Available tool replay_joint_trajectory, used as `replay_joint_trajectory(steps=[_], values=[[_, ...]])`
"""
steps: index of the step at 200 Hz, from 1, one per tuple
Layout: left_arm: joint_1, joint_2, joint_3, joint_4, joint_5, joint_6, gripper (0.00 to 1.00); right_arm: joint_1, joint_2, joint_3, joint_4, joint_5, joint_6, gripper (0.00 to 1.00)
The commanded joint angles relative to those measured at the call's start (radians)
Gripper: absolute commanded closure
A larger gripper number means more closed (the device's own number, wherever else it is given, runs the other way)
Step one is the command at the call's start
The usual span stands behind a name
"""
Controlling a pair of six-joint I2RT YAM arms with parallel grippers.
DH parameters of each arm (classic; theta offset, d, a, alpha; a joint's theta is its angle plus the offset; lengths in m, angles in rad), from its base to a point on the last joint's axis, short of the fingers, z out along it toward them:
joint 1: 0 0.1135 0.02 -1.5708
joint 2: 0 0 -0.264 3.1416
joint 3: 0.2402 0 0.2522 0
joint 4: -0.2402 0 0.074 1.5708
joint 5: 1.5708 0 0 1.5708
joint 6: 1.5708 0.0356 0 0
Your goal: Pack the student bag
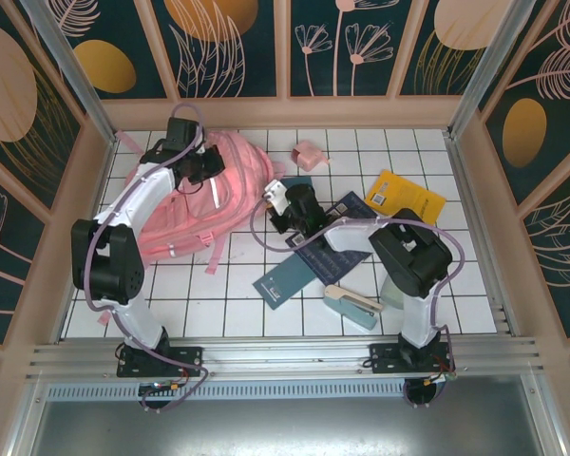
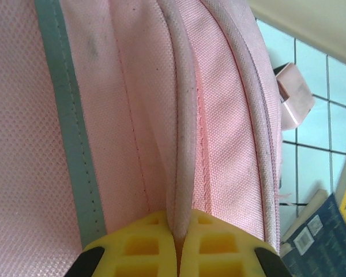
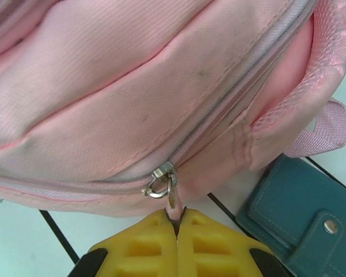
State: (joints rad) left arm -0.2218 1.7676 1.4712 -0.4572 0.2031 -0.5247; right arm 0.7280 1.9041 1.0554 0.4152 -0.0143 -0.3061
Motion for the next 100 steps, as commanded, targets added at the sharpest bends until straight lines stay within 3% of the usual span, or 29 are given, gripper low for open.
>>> replay_joint_trajectory(steps=[1,51,100], values=[[-0.056,-0.042,0.031,-0.106,-0.103,0.113,1.00,-0.040,-0.032,0.081,-0.139,-0.004,-0.064,1.00],[-0.107,-0.048,0.051,-0.169,-0.202,0.169,1.00,-0.064,-0.046,0.126,-0.257,-0.033,-0.085,1.00],[-0.133,-0.047,0.149,-0.175,-0.233,0.272,1.00,0.041,-0.132,-0.017,-0.234,-0.135,-0.065,1.00]])
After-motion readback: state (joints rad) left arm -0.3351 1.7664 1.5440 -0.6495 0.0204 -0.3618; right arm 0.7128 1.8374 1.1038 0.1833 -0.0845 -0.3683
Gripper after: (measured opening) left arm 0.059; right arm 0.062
